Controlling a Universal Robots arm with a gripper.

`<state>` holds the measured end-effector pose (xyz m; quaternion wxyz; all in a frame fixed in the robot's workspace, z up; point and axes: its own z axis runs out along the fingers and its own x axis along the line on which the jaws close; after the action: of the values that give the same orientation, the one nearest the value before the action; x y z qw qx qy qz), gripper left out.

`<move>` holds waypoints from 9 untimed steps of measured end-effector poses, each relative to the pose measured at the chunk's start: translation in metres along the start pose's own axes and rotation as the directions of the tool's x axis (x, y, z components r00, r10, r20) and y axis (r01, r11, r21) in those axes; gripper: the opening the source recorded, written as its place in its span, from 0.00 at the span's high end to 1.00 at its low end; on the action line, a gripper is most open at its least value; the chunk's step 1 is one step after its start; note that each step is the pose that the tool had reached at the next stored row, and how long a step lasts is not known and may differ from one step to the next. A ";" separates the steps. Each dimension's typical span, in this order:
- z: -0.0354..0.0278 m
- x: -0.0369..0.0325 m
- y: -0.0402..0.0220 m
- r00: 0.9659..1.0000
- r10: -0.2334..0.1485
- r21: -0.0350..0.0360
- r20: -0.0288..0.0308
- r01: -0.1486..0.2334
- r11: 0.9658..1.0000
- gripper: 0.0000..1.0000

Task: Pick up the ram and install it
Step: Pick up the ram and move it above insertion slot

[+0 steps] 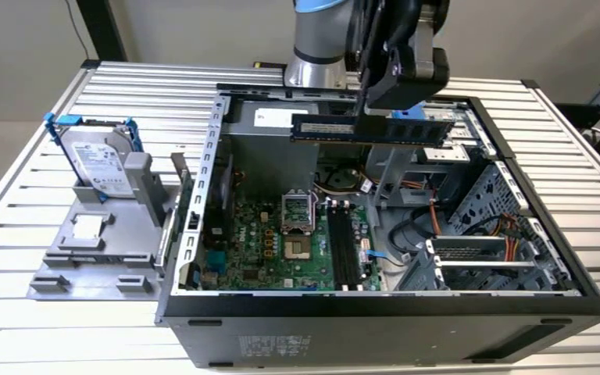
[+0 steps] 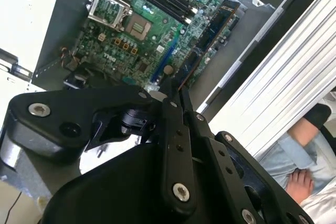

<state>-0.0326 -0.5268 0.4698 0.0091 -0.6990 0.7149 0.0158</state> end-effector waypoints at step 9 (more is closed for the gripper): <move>-0.0001 -0.0004 -0.0069 1.000 0.000 0.000 0.000 0.000 1.000 1.00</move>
<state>-0.0257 -0.5265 0.4698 0.0091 -0.6990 0.7149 0.0158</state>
